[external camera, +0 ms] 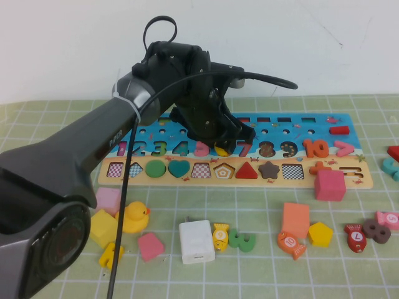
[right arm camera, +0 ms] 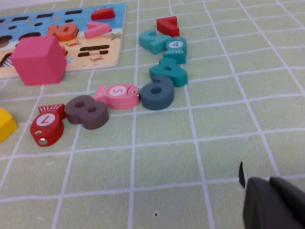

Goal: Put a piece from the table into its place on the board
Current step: Place the "number 6" into the hole of the number 6

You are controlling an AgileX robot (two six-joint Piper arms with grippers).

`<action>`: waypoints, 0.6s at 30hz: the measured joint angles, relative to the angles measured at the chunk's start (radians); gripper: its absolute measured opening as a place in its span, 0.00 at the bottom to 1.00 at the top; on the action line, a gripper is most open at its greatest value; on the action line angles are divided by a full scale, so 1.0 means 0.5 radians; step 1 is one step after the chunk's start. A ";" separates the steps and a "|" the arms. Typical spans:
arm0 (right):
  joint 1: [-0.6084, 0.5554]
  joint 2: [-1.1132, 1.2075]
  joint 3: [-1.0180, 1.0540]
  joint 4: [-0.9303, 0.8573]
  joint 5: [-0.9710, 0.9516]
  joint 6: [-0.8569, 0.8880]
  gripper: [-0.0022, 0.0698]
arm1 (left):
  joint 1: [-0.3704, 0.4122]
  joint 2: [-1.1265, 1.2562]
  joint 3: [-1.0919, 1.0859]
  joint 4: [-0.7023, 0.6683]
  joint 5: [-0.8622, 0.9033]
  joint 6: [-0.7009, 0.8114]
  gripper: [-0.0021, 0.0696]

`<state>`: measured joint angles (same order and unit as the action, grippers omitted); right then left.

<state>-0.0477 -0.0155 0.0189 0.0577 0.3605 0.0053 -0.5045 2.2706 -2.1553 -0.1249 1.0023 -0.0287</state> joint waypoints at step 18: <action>0.000 0.000 0.000 0.000 0.000 0.000 0.03 | 0.000 0.000 0.000 -0.081 -0.005 -0.005 0.41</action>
<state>-0.0477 -0.0155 0.0189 0.0577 0.3605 0.0053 -0.5045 2.2706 -2.1553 -0.1652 0.9996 -0.0311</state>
